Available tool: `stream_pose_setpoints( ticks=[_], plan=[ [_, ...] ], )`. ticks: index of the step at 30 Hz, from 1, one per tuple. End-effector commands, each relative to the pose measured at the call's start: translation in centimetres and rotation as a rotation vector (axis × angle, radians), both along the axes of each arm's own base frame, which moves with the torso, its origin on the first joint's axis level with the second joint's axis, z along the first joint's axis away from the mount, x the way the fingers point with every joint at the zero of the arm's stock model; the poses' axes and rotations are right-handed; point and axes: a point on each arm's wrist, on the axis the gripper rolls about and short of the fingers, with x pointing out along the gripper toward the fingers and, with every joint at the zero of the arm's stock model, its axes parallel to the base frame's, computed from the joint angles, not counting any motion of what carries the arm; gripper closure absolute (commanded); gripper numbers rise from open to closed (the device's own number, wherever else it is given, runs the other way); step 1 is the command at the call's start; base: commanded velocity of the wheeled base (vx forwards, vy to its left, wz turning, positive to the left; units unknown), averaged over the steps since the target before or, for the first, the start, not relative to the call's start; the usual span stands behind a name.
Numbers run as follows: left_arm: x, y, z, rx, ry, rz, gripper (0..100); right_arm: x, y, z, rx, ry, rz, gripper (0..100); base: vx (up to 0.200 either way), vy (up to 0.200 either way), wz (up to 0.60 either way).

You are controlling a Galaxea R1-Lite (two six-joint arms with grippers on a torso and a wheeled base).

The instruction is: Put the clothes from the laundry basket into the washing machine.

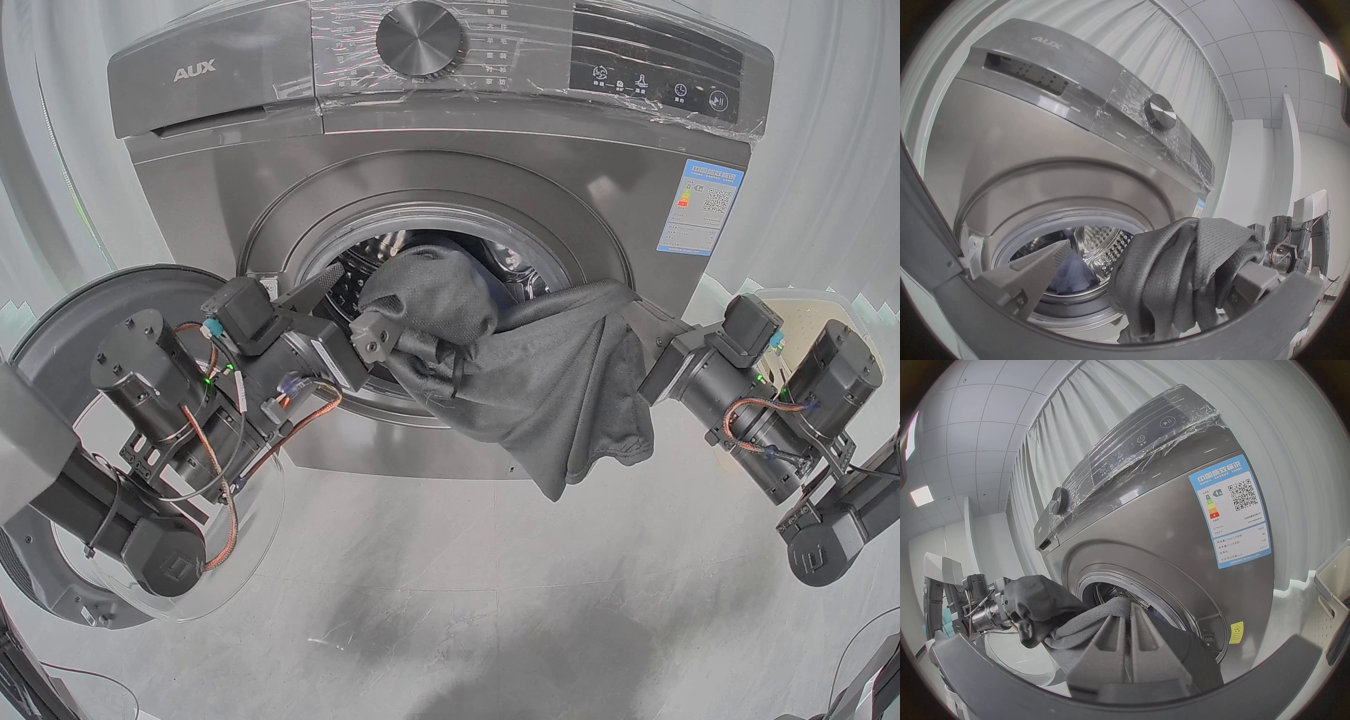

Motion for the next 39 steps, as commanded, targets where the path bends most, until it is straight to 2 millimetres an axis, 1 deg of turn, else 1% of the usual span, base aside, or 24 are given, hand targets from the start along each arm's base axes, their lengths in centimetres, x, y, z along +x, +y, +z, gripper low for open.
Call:
stream_pose_setpoints(
  ticks=[1,4,9,19,24,27,36,39],
  plan=[
    [0.3,0.0,-1.2,0.021,0.037,0.007,0,0.0,-0.2,0.0,0.000,0.000,-0.006,100,0.000,0.000,0.00],
    [1.0,0.7,-1.8,0.031,0.054,0.041,0,0.2,-0.4,-0.1,-0.003,0.005,-0.014,100,0.000,0.000,0.00],
    [1.8,2.2,-1.8,0.034,0.048,0.096,0,0.0,-0.5,-0.7,-0.016,0.027,-0.015,100,0.000,0.000,0.00],
    [2.4,2.7,-2.3,0.049,0.055,0.136,0,0.2,-0.9,-0.8,-0.018,0.031,-0.031,100,0.000,0.000,0.00],
    [2.6,2.8,-2.1,0.042,0.050,0.148,0,0.2,-1.0,-0.7,-0.017,0.030,-0.032,100,0.000,0.000,0.00],
    [3.1,3.4,-2.0,0.037,0.046,0.174,0,0.4,-1.4,-0.8,-0.018,0.031,-0.048,100,0.000,0.000,0.00],
    [2.9,2.9,-2.0,0.036,0.047,0.158,0,0.2,-1.3,-1.7,-0.037,0.065,-0.042,100,0.000,0.000,0.00],
    [2.6,2.7,-1.8,0.031,0.043,0.144,0,0.2,-1.2,-2.6,-0.054,0.094,-0.037,100,0.000,0.000,0.00]
  ],
)
